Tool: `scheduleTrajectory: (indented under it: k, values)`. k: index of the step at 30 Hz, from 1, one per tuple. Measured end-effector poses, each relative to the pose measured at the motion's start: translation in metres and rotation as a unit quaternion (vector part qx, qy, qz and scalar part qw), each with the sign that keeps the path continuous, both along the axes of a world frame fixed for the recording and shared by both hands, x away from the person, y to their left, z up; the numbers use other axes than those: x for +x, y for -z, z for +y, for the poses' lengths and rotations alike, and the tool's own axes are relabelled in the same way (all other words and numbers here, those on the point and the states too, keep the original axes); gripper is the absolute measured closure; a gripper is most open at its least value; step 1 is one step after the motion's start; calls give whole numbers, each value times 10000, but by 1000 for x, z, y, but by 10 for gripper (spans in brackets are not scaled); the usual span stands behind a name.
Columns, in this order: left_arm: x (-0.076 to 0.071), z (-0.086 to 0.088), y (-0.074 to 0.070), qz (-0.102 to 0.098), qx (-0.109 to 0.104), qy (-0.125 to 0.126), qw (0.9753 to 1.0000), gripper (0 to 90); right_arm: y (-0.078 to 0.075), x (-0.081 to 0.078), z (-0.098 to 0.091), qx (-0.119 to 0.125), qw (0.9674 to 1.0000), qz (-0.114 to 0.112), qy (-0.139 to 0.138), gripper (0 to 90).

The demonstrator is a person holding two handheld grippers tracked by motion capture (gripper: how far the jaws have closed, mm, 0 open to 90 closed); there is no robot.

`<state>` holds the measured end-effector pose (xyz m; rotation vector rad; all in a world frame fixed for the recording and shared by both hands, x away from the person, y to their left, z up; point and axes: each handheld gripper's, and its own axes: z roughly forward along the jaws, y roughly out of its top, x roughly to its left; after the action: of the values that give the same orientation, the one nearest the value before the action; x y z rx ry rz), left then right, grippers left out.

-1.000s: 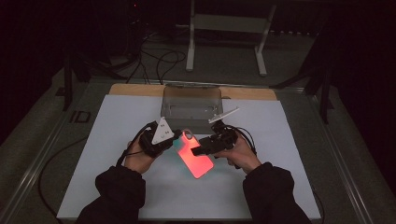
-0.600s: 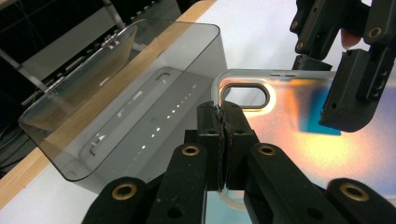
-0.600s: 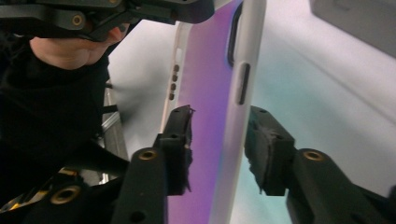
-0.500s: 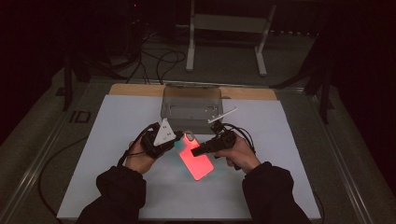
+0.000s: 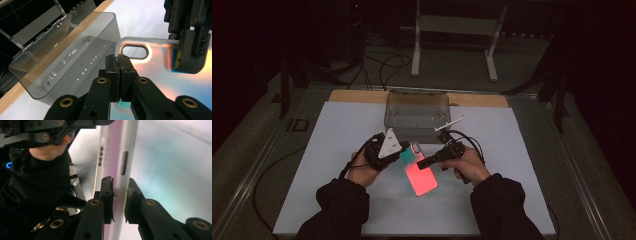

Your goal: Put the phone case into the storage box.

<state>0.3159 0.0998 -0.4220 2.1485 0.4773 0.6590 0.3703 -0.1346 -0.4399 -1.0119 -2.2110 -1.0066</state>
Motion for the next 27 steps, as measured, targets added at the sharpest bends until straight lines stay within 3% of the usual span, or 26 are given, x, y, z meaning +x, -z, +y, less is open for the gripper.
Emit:
scheduleTrajectory:
  k: [13,18,20,27]
  values:
    - [1,2,1,69,-145,-136,9998,842,-3,-2,0,-82,9995,-186,226,821]
    - [2,8,-1,203,-481,-270,9983,641,-4,-2,-1,-83,9993,-229,286,820]
    - [3,13,-2,291,-736,-334,9963,587,-5,-3,-1,-130,9989,-314,316,820]
    - [1,28,-7,261,-1170,-745,9900,337,-5,-4,0,-145,9988,-342,310,820]
